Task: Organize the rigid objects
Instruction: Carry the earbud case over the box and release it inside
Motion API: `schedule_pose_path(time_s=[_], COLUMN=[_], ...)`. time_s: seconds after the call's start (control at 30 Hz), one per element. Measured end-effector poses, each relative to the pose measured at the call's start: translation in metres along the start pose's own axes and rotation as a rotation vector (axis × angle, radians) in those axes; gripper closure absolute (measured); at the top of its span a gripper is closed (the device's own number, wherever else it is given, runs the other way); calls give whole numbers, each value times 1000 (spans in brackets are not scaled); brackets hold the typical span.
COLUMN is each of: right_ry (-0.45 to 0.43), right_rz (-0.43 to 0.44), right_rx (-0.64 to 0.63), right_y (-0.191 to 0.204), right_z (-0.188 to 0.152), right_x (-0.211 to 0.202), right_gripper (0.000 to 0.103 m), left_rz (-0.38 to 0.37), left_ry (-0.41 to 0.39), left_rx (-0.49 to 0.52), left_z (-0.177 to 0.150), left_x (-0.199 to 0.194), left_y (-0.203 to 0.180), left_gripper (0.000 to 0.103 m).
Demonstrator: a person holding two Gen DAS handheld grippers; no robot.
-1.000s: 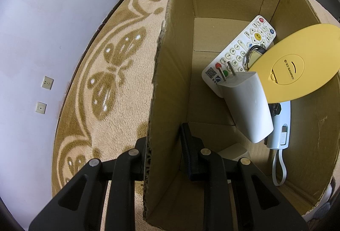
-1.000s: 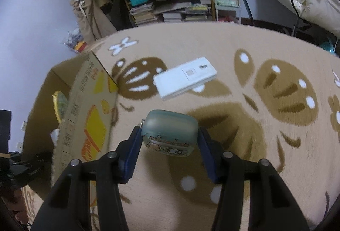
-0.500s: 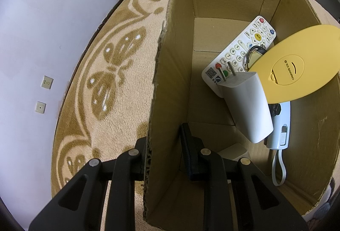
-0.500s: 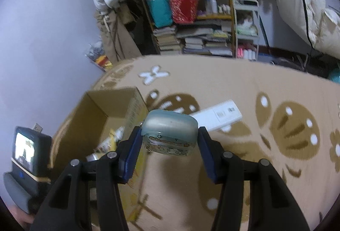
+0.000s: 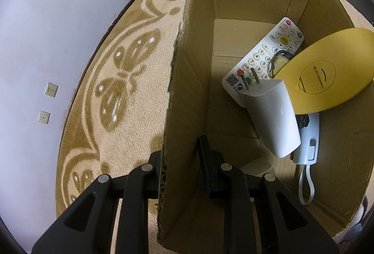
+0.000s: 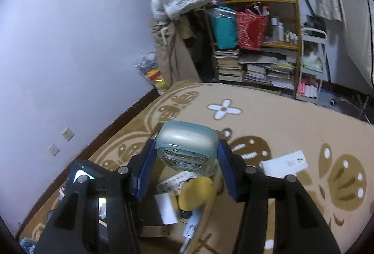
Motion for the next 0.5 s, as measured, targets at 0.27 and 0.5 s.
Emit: schedule_pose_path(time_s=[0.27, 0.5], right_ry=[58, 86], right_rz=[1, -6], right_rx=[0, 14], right_y=[3, -6], right_z=[-26, -43], right_x=[10, 15], right_gripper=[47, 47], left_rz=[-6, -6], left_ry=[2, 2], left_rx=[-6, -5], left_z=[0, 0], left_x=[0, 1], left_y=[0, 0], left_gripper=[81, 81])
Point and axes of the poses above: each gripper's, at about its wrist camera, not at the fingertips, and x roughly the way its jaws point, y to its left, z to its top, the point moved 9 cm from there along x, roughly the way its jaws point, and after that the axes turned 14 degrees about -y, right-handed, at the moved point
